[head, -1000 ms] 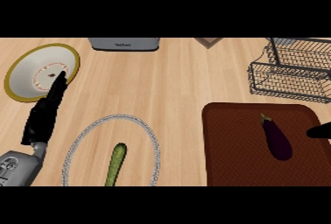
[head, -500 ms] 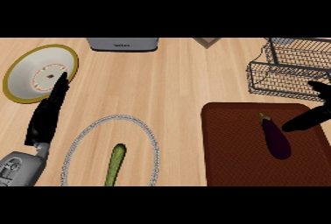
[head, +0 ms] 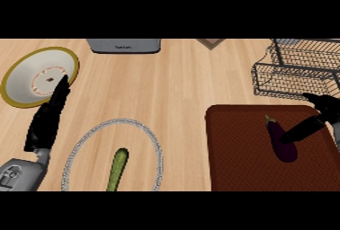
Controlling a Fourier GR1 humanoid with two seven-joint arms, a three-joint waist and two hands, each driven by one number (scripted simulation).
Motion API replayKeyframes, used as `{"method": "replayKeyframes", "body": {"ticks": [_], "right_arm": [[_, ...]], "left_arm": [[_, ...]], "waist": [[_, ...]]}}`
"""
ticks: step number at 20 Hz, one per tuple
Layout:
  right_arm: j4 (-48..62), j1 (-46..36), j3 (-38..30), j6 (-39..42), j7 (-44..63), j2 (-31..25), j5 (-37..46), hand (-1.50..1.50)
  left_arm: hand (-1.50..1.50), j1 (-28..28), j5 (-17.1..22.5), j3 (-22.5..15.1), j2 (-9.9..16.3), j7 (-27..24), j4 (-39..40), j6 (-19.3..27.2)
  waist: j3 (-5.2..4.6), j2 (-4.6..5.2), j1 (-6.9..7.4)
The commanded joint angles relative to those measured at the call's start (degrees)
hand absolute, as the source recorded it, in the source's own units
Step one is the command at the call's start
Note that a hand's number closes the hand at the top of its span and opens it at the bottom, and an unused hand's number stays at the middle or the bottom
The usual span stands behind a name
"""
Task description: Pick the eggplant from the tray and place it in the tiered basket
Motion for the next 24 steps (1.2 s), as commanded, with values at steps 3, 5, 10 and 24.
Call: {"method": "replayKeyframes", "body": {"ticks": [3, 5, 10, 24], "right_arm": [[-2.43, 1.48, 2.33, 1.65, 6.25, 1.91, 4.84, -1.50], [-4.53, -2.12, 4.11, 3.13, 11.64, 1.99, 5.79, -1.50], [-3.43, 1.30, 2.45, 3.77, 6.71, 0.96, 7.87, -1.50], [-0.59, 1.09, 2.37, 3.19, 9.02, 7.05, 11.03, -1.50]], "left_arm": [[0.00, -1.07, -2.52, 1.35, -2.80, -0.50, 1.88, 0.11], [0.00, 1.79, -1.12, 2.28, -1.34, -2.56, 1.81, -2.31], [0.00, 2.96, -2.23, 4.08, -0.87, -0.38, -2.34, -2.98], [0.00, 1.85, -3.80, 6.90, -1.36, 3.66, -5.00, -6.06]], "waist": [[-0.02, 0.01, -0.41], [-0.07, -0.04, -0.07], [-0.02, -0.04, -0.20], [-0.01, -0.14, -0.13]]}}
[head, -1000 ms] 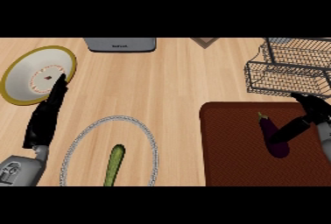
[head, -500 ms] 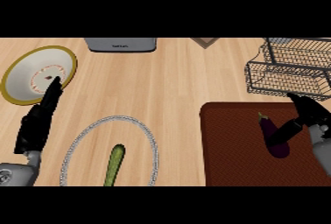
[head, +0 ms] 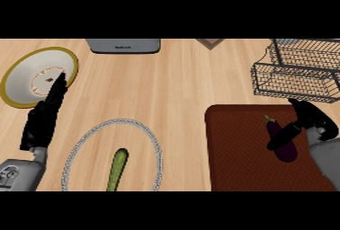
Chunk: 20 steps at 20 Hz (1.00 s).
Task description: Pick the eggplant from the tray and place it in the tiered basket
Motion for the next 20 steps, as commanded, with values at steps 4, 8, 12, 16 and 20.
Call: {"method": "replayKeyframes", "body": {"ticks": [4, 8, 12, 16, 20], "right_arm": [[4.76, -0.85, 0.98, -0.16, 5.75, 5.06, 4.66, -1.50], [8.17, 0.74, -2.21, 1.49, 0.10, 4.53, 4.29, -1.50], [9.22, -0.88, -4.43, 3.98, -0.20, 5.28, 4.50, -1.50], [11.94, -0.96, -5.34, 4.23, -1.82, 7.27, 6.16, -1.50], [20.93, -2.65, -4.26, -1.37, -6.18, 13.25, 10.26, -1.50]], "left_arm": [[0.00, 0.11, -0.76, 1.65, -1.14, -0.73, 0.88, -2.02], [0.00, 0.91, -1.99, 2.67, -2.35, -0.37, 0.36, -2.10], [0.00, 3.37, -4.89, 1.98, -4.22, -2.34, -1.11, -1.85], [0.00, 0.25, -4.17, 5.30, -3.74, 0.17, 1.08, -3.99], [0.00, 1.11, -5.43, 4.72, -6.52, -2.45, 1.45, -3.68]], "waist": [[0.00, 0.08, 0.15], [0.02, 0.06, 0.05], [0.01, 0.02, 0.13], [0.02, 0.03, 0.02], [0.03, 0.13, 0.30]]}}
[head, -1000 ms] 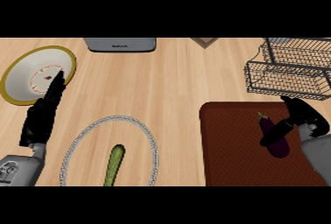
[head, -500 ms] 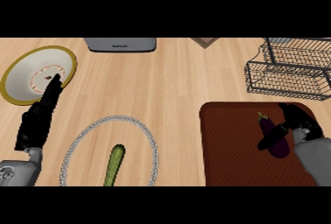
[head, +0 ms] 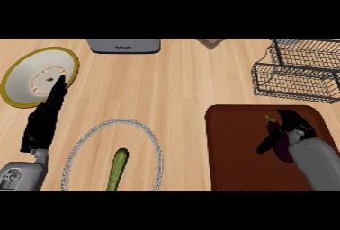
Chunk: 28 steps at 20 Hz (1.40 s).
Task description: Pick the eggplant from the tray and place it in the tiered basket
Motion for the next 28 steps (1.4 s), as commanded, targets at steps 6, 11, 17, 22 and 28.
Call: {"method": "replayKeyframes", "body": {"ticks": [6, 11, 17, 22, 28], "right_arm": [[4.79, -1.91, 3.81, 10.40, -5.78, -0.97, 1.36, 1.50], [4.90, -2.18, 1.66, 5.96, -5.98, 2.88, 3.86, 1.50], [-5.35, 0.03, -2.89, 2.37, 0.84, 5.13, 2.15, 1.50], [-12.31, -5.19, 8.88, -1.76, -5.21, 13.49, 9.61, 1.50], [-18.79, -8.90, 13.45, -16.01, -8.62, 20.96, 18.66, 1.50]], "left_arm": [[0.00, -1.43, -0.62, 0.70, -1.63, -1.38, 2.18, -1.55], [0.00, -2.46, -1.55, 2.40, -1.96, -0.51, 3.34, -2.29], [0.00, 2.59, -1.10, 3.29, -0.62, 1.17, -3.74, -3.87], [0.00, 1.01, -2.42, 2.18, -2.32, -1.04, 0.09, -2.83], [0.00, 0.02, -2.19, 3.23, -1.60, 0.18, -0.31, -3.06]], "waist": [[0.00, 0.15, 0.41], [0.01, 0.03, -0.08], [0.00, -0.20, -0.20], [-0.04, -0.16, 0.85], [0.01, -0.33, 0.08]]}}
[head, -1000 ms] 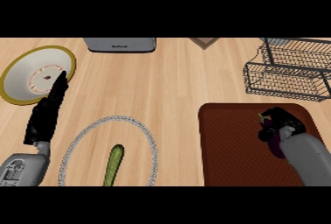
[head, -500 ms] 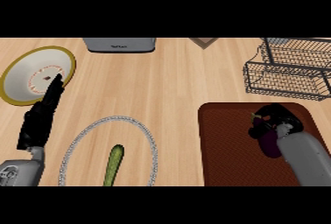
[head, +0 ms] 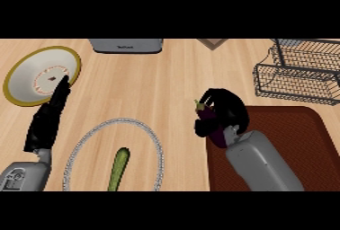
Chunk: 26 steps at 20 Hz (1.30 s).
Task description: Pick the eggplant from the tray and place it in the tiered basket
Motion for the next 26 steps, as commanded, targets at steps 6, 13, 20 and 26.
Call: {"method": "replayKeyframes", "body": {"ticks": [6, 13, 20, 26], "right_arm": [[-14.29, -6.46, 1.01, -13.77, 3.16, 1.23, 15.62, 1.50], [-19.17, -16.40, -6.94, -4.16, 8.59, -3.27, 19.23, 1.50], [-17.12, -18.74, -16.63, 5.64, 1.55, -11.08, 12.35, 1.50], [-7.31, -20.39, -20.42, 4.55, -8.26, -14.08, 10.24, 1.50]], "left_arm": [[0.00, -0.91, 0.19, 1.33, 0.53, 0.68, 0.52, -0.49], [0.00, 2.13, -2.38, 0.44, -1.37, -0.78, -0.40, 1.29], [0.00, 0.77, -2.17, 1.42, -1.56, -0.22, 0.05, -0.79], [0.00, 0.90, -3.10, 1.05, -2.50, 1.22, -2.06, -0.88]], "waist": [[0.01, -0.26, -1.56], [0.00, 0.00, -0.87], [0.02, 0.13, -0.74], [0.03, 0.24, -0.38]]}}
